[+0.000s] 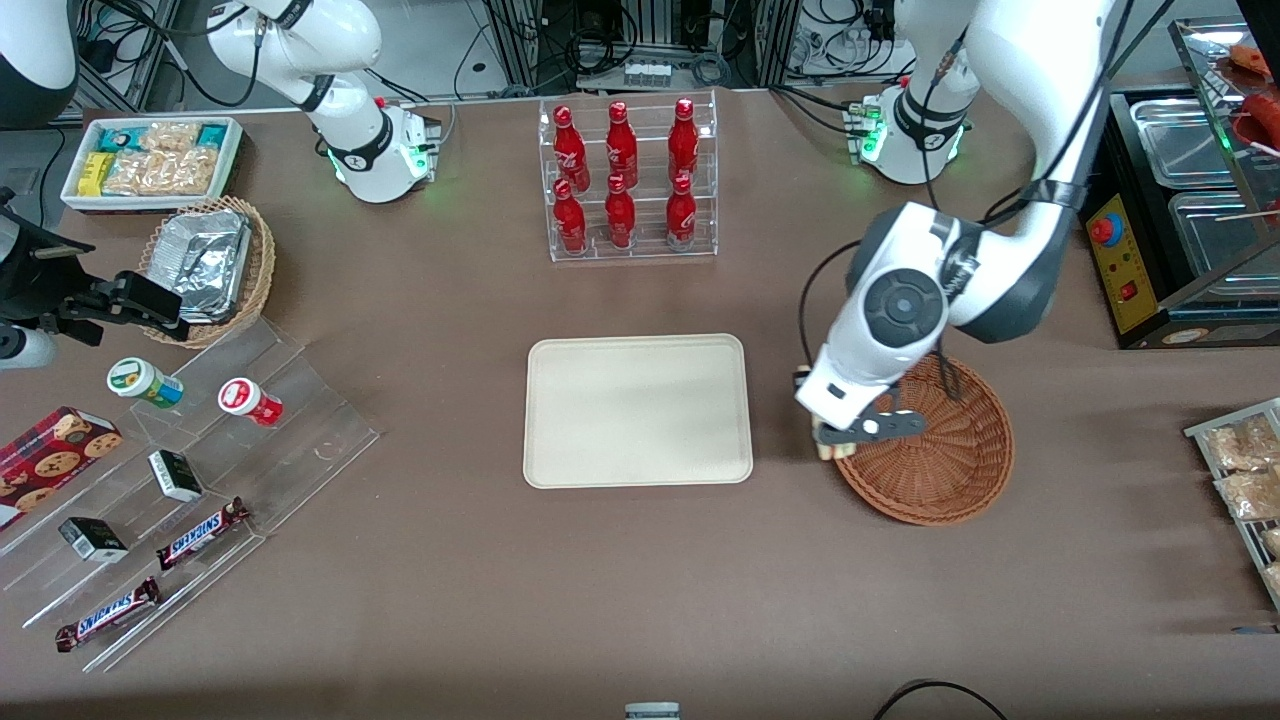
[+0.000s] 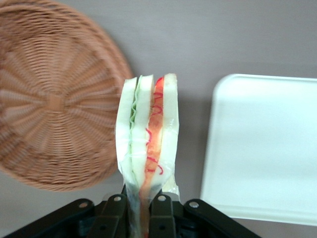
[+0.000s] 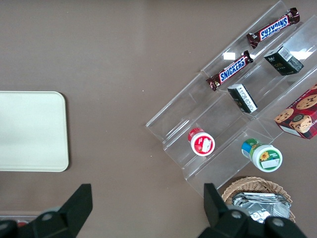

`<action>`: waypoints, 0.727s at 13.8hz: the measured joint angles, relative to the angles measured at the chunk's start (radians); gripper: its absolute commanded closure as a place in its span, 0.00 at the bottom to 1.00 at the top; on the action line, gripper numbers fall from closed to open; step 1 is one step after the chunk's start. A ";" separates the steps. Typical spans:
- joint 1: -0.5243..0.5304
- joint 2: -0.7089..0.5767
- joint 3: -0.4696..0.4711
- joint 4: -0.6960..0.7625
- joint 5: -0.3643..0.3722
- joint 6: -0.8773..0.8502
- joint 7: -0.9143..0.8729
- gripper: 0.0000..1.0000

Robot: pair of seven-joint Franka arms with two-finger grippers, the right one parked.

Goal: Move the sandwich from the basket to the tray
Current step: 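Lift the sandwich and carry it with the left gripper toward the tray, then lower the sandwich onto the tray and open the left gripper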

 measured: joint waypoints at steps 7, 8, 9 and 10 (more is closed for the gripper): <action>-0.151 0.178 -0.038 0.115 -0.001 0.067 0.001 1.00; -0.165 0.209 -0.038 0.141 -0.001 0.067 0.001 1.00; -0.178 0.239 -0.038 0.164 -0.001 0.070 0.001 1.00; -0.188 0.269 -0.038 0.186 -0.001 0.078 0.001 1.00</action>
